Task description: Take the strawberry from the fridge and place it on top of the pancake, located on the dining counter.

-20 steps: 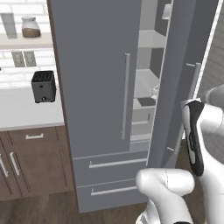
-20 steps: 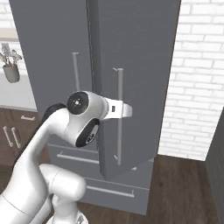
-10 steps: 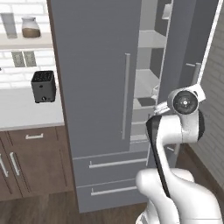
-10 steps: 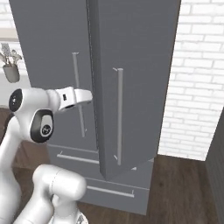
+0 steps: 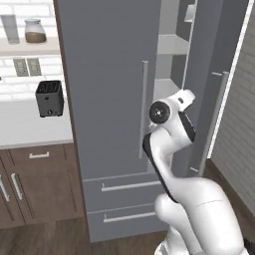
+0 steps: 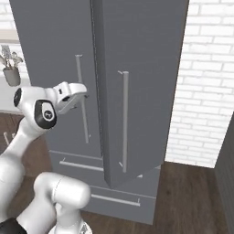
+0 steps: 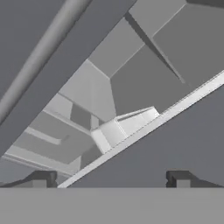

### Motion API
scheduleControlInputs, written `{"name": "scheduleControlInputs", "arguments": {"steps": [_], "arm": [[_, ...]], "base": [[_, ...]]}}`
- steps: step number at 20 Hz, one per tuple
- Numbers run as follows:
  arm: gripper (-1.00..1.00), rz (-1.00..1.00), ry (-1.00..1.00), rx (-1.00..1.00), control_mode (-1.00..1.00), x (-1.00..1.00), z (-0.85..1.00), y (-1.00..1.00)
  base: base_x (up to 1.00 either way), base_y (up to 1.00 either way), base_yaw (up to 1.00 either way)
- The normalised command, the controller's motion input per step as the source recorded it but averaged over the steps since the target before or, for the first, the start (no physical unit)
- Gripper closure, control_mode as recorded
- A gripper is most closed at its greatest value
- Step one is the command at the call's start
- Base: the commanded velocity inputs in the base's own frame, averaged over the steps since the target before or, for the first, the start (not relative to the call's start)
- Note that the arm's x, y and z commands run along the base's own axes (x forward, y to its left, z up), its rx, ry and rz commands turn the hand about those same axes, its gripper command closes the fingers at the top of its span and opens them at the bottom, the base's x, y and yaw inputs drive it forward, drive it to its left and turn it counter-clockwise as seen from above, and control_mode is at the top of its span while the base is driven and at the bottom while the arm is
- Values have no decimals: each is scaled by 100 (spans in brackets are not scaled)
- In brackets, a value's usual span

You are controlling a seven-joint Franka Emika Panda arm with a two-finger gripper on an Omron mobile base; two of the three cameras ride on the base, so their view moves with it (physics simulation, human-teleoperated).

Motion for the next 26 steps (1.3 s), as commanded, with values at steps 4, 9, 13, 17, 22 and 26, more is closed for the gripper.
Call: {"name": "scheduleControlInputs", "arguments": {"steps": [4, 9, 13, 17, 22, 26], "arm": [[-100, 0, 20, -8, -100, 100, 0, 0], [-100, -4, 11, -8, -100, 80, -5, -4], [-100, -11, 4, -5, -100, 48, -10, -36], [-100, -13, 0, 0, -100, 7, -1, -85], [-100, -11, -2, 0, -100, -18, 0, -99], [-100, -15, 0, 3, -100, -58, 0, -100]], "base": [[0, 0, 0], [0, 0, 0], [0, 0, 0], [0, 0, 0], [0, 0, 0], [0, 0, 0]]}}
